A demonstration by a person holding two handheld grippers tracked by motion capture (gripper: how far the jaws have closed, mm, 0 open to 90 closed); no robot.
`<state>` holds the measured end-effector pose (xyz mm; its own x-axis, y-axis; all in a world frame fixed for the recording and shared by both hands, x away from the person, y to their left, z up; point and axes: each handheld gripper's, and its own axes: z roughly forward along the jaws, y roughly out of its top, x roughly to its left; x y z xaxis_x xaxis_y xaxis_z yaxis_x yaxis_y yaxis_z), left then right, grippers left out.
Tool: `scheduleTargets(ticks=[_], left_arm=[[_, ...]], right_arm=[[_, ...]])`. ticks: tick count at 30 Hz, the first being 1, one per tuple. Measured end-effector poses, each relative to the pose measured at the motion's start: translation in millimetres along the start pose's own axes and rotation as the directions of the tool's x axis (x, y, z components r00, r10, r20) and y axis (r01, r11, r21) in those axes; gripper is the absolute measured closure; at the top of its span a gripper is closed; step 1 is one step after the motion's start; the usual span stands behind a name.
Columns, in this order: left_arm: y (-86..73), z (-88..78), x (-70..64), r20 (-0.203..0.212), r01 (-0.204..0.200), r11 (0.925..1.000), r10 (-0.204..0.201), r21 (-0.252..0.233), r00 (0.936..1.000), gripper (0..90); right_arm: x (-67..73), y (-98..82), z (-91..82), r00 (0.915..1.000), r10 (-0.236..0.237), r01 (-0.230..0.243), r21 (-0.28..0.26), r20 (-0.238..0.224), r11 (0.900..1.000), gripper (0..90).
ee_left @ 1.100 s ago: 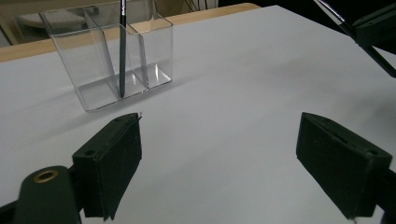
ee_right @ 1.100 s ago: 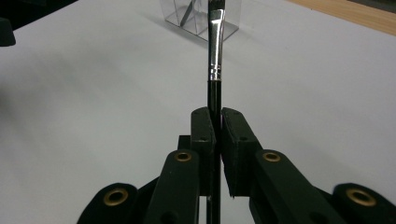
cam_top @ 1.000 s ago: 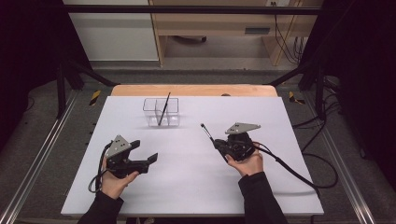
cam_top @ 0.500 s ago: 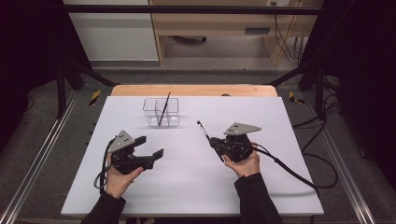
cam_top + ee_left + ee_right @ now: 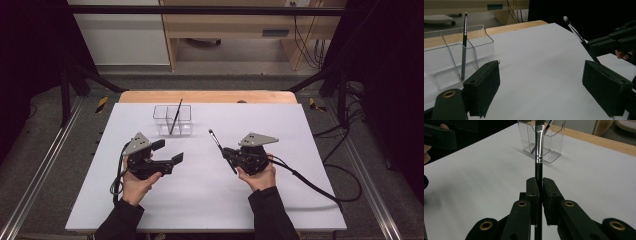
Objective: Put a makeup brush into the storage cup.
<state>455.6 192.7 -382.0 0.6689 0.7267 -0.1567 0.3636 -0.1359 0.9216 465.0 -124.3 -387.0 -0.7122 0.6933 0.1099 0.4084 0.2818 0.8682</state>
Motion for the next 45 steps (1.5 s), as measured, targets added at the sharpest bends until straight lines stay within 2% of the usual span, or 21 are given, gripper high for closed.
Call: scheduleTargets(ticks=[10, 20, 45], left_arm=[[8.7, 10.5, -6.0, 0.025, 0.02, 0.9995, -0.019, -0.025, 0.9995, 13.9], [10.6, 23.6, -12.6, 0.056, 0.041, 0.9986, -0.039, -0.035, 0.9976, 14.0], [13.1, 43.1, -26.0, 0.113, 0.092, 0.9932, -0.084, -0.071, 0.9901, 16.3]], right_arm=[[1.4, -0.4, 0.1, 1.0, 0.006, -0.007, -0.025, -0.006, 1.0, 84.4], [3.1, -2.1, 2.7, 0.9999, 0.009, -0.01, -0.04, -0.014, 0.999, 84.4], [9.8, -6.3, 4.3, 0.9994, 0.011, -0.013, -0.07, -0.034, 0.997, 84.5]])
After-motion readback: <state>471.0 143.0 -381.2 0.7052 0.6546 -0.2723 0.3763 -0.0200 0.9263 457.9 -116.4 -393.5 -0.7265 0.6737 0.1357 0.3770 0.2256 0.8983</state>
